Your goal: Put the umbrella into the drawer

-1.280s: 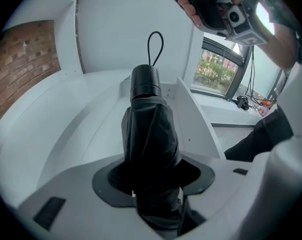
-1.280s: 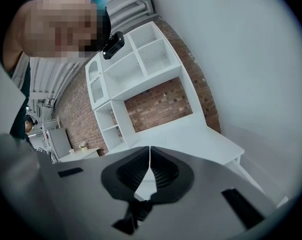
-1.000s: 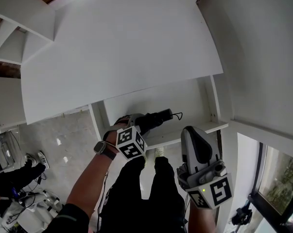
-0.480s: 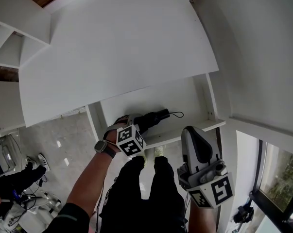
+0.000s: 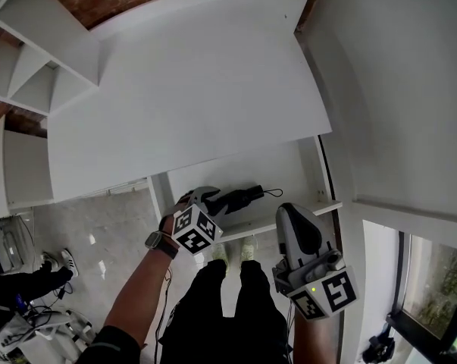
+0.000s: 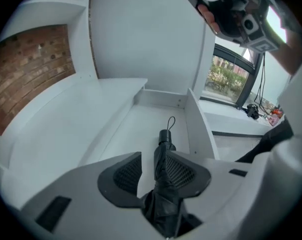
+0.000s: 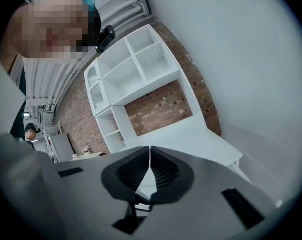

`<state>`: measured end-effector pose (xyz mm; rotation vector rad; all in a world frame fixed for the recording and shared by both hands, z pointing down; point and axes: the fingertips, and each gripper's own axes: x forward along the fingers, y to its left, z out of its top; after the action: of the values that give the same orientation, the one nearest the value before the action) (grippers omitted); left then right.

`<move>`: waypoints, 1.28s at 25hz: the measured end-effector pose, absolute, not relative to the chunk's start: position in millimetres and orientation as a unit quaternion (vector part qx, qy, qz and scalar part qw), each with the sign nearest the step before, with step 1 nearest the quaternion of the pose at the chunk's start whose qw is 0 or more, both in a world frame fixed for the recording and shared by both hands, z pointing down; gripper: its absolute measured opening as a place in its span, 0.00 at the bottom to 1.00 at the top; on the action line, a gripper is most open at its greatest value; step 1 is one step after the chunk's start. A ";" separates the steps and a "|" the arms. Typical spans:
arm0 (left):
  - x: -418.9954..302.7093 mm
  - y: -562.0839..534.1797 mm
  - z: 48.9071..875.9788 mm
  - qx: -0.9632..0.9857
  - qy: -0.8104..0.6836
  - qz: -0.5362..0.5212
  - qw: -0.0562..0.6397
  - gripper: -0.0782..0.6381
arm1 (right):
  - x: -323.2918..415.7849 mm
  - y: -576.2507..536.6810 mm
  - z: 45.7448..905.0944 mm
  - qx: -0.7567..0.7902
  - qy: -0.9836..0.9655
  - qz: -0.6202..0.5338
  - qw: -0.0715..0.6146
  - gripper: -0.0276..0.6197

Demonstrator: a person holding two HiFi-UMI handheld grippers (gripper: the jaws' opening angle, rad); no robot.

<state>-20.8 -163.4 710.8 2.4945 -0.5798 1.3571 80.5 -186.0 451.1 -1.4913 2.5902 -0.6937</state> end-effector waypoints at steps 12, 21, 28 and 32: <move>-33.8 -176.4 557.1 0.887 -0.335 0.249 0.199 0.13 | 75.6 -172.8 407.3 -0.473 0.852 -0.225 -0.015 0.05; -49.8 -162.7 466.1 0.879 -0.393 0.158 0.219 0.12 | 71.6 -158.7 365.5 -0.463 0.863 -0.201 -0.020 0.05; -47.8 -147.7 387.5 0.887 -0.404 0.094 0.203 0.12 | 59.4 -151.3 333.6 -0.447 0.878 -0.171 -0.023 0.05; -54.0 -143.8 345.7 0.888 -0.413 0.069 0.191 0.12 | 51.8 -150.4 309.9 -0.436 0.886 -0.153 -0.013 0.05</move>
<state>-54.0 -143.8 345.7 2.4941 -1.1601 0.1948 51.8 -150.4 309.9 -1.3822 2.8072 -0.4861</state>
